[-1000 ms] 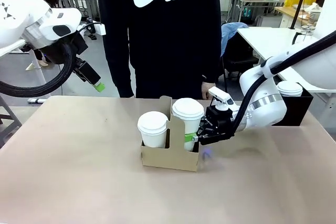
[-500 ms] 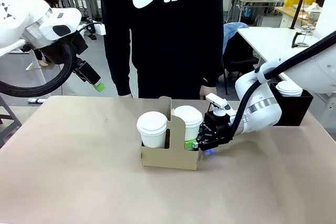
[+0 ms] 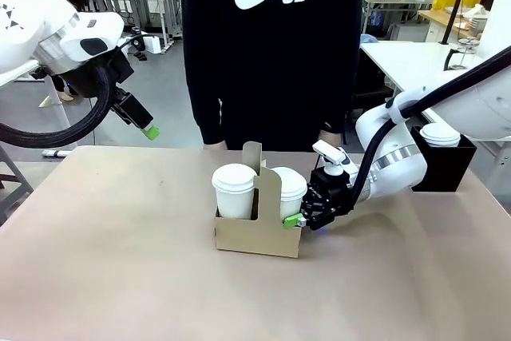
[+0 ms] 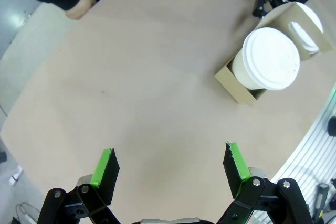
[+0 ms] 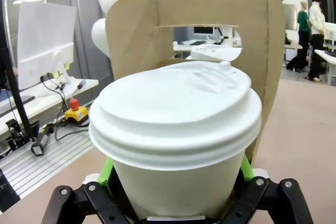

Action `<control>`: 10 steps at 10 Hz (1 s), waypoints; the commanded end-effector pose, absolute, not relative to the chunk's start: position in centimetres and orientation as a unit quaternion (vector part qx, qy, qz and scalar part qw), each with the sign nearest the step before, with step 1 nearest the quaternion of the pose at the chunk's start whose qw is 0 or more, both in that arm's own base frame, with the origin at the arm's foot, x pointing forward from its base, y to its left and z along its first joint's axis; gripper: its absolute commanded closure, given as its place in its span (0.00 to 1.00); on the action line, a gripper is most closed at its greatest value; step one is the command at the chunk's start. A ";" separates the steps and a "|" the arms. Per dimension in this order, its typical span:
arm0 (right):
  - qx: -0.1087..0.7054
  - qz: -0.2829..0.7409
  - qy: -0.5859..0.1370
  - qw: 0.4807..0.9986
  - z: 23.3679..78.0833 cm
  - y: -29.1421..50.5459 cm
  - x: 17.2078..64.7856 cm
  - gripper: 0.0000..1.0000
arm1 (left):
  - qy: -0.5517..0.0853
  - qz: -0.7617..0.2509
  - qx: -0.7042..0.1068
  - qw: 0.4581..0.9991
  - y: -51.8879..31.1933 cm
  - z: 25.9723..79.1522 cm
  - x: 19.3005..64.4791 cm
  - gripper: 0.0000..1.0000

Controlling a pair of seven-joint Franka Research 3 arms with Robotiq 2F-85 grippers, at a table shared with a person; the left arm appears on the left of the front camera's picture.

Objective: Pour a drink into a cup and package it in a carrier.
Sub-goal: Insert the held 600 ml Paper Cup into the Cup Carrier.

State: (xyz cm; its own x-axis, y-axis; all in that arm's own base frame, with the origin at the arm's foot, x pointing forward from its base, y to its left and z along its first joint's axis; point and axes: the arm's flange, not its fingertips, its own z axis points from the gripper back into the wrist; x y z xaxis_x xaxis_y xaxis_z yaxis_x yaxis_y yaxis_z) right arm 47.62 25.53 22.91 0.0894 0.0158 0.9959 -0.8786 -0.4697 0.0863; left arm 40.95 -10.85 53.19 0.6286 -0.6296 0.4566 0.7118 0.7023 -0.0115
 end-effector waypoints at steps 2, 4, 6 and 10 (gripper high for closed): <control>0.589 0.613 -0.339 0.404 25.2 23.1 46.6 0.00 | -0.213 -0.376 -0.087 0.898 -10.7 53.4 41.0 0.00; 0.573 0.614 -0.343 0.420 27.0 21.3 46.3 0.00 | -0.213 -0.376 -0.087 0.898 -10.7 53.4 41.0 0.00; 0.556 0.608 -0.353 0.443 28.7 19.3 45.9 0.00 | -0.213 -0.376 -0.087 0.898 -10.7 53.4 41.0 0.00; 0.445 0.532 -0.381 0.612 34.0 10.6 43.9 0.00 | -0.213 -0.376 -0.087 0.898 -10.7 53.4 41.0 0.00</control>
